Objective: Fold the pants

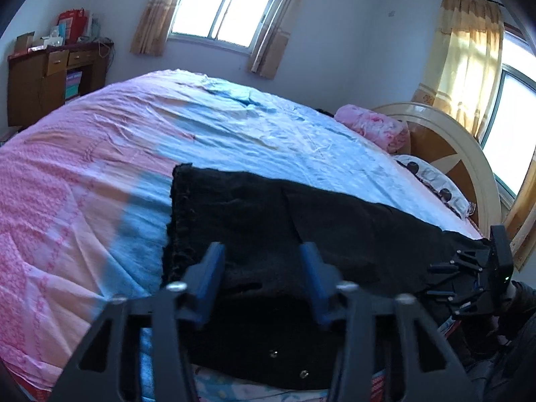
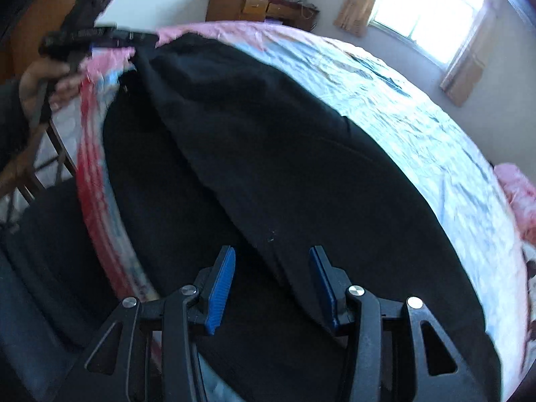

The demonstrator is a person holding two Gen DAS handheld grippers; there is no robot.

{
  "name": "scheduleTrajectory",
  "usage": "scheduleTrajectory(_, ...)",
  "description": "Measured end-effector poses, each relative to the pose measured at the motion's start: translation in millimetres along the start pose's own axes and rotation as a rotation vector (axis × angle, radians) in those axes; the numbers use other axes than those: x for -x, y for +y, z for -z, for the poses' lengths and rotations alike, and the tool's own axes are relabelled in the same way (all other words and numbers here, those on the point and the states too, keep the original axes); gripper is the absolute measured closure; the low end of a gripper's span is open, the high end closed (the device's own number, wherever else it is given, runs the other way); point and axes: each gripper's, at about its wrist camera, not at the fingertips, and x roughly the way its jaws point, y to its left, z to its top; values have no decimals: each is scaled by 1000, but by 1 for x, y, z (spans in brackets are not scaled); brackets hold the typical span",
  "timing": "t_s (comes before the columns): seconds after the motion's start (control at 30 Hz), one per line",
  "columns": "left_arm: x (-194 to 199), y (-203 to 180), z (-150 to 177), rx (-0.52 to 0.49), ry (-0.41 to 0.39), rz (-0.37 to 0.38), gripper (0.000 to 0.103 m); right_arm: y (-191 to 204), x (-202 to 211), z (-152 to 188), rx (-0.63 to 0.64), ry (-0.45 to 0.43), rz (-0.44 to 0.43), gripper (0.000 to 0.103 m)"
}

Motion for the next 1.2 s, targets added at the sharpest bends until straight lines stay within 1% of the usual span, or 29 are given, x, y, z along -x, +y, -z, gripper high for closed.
scheduleTrajectory(0.03,-1,1,0,3,0,-1,71,0,-3,-2,6,4,11,58)
scheduleTrajectory(0.07,-1,2,0,6,2,0,83,-1,-6,-2,2,6,6,64)
scheduleTrajectory(0.1,-2,3,0,7,8,-1,90,-5,-10,-3,-15,13,-27,83)
scheduleTrajectory(0.13,-2,4,0,7,13,1,91,-7,-11,-4,-28,14,-47,88)
scheduleTrajectory(0.17,-1,4,0,3,13,4,94,-9,-12,-5,-34,14,-62,92)
scheduleTrajectory(0.2,0,3,-1,-6,13,3,95,-9,-11,-6,-25,14,-64,97)
scheduleTrajectory(0.23,2,3,-2,-11,8,-1,96,-8,-9,-8,-16,8,-63,100)
scheduleTrajectory(0.27,4,3,-4,-15,3,0,97,-8,-5,-9,-12,1,-60,100)
scheduleTrajectory(0.4,12,6,-9,-12,-12,16,97,-17,15,-15,-37,-34,-68,101)
scheduleTrajectory(0.47,13,8,-7,-19,4,1,97,-23,21,-15,-49,-32,-74,101)
scheduleTrajectory(0.5,14,10,-5,-7,9,-11,97,-26,21,-15,-45,-35,-61,101)
scheduleTrajectory(0.53,14,15,-1,17,25,-7,93,-25,19,-11,-47,-33,-58,101)
scheduleTrajectory(0.57,13,17,2,31,45,-6,80,-22,17,-14,-53,-28,-61,101)
scheduleTrajectory(0.6,12,18,6,43,61,-19,62,-24,16,-14,-58,-27,-66,101)
scheduleTrajectory(0.63,15,18,10,44,57,-36,51,-24,16,-13,-60,-28,-67,101)
scheduleTrajectory(0.67,19,17,14,40,42,-61,29,-25,16,-12,-59,-28,-67,101)
scheduleTrajectory(0.7,22,17,17,39,25,-86,17,-25,15,-12,-58,-27,-71,101)
scheduleTrajectory(0.73,24,17,19,40,10,-87,15,-24,16,-12,-57,-27,-73,101)
scheduleTrajectory(0.83,20,20,20,65,13,-65,15,-21,11,-12,-50,-28,-70,101)
scheduleTrajectory(0.87,16,19,19,62,18,-60,20,-21,11,-12,-53,-31,-69,101)
scheduleTrajectory(0.9,12,17,18,55,23,-56,34,-21,13,-11,-55,-35,-67,101)
scheduleTrajectory(0.93,7,15,17,49,37,-32,55,-22,15,-12,-60,-42,-65,101)
scheduleTrajectory(0.97,2,14,17,45,54,-23,62,-23,17,-12,-64,-47,-64,101)
scheduleTrajectory(1.03,-10,12,17,38,94,-20,69,-25,19,-13,-68,-53,-58,101)
scheduleTrajectory(1.07,-11,11,17,32,95,-22,75,-25,19,-13,-66,-53,-57,101)
scheduleTrajectory(1.1,-10,10,16,20,95,-36,90,-25,20,-13,-59,-51,-50,101)
scheduleTrajectory(1.13,-7,10,13,6,97,-38,90,-24,21,-13,-54,-53,-44,101)
scheduleTrajectory(1.2,8,7,7,-27,71,-32,90,-25,30,-14,-47,-66,-28,101)
